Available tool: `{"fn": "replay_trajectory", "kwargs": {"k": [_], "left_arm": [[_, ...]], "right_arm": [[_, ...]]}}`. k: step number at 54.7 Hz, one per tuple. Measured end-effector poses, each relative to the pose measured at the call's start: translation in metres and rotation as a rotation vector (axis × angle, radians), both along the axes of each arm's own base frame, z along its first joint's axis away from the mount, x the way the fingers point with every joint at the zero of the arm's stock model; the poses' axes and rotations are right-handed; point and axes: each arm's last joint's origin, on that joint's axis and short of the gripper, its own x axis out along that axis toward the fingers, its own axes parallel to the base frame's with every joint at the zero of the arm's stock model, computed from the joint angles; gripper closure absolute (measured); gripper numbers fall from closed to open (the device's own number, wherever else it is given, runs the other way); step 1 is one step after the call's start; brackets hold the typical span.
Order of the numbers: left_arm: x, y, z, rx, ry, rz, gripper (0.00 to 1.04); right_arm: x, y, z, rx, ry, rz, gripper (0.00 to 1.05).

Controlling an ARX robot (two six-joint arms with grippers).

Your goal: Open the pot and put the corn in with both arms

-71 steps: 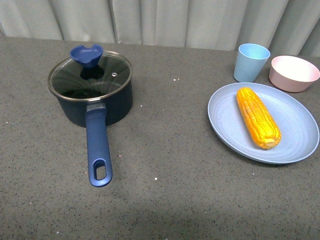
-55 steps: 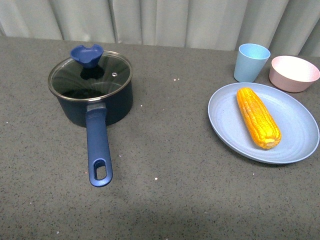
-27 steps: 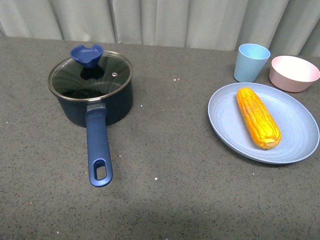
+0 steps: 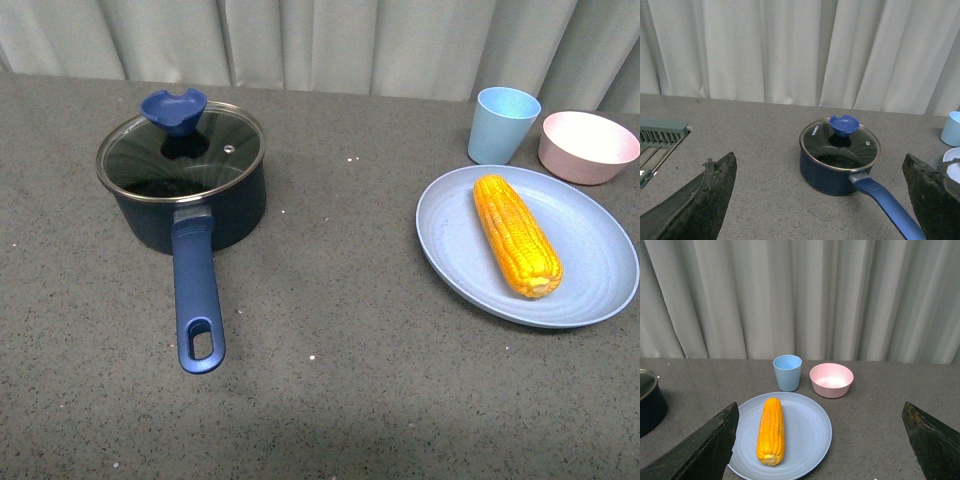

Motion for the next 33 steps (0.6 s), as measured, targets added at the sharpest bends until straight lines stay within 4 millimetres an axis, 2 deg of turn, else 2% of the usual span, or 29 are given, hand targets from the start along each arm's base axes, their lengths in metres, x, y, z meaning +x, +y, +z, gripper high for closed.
{"fn": "replay_trajectory", "kwargs": {"k": [23, 25, 30, 33], "left_arm": [[0.000, 0.000, 0.000, 0.000, 0.000, 0.000, 0.06], [0.000, 0.000, 0.000, -0.004, 0.007, -0.018, 0.06], [0.007, 0.003, -0.003, -0.039, 0.062, -0.191, 0.06], [0.014, 0.003, -0.005, -0.059, 0.086, -0.217, 0.06]], "right_arm": [[0.000, 0.000, 0.000, 0.000, 0.000, 0.000, 0.09], [0.000, 0.000, 0.000, 0.000, 0.000, 0.000, 0.09], [0.000, 0.000, 0.000, 0.000, 0.000, 0.001, 0.09], [0.000, 0.000, 0.000, 0.000, 0.000, 0.000, 0.09]]}}
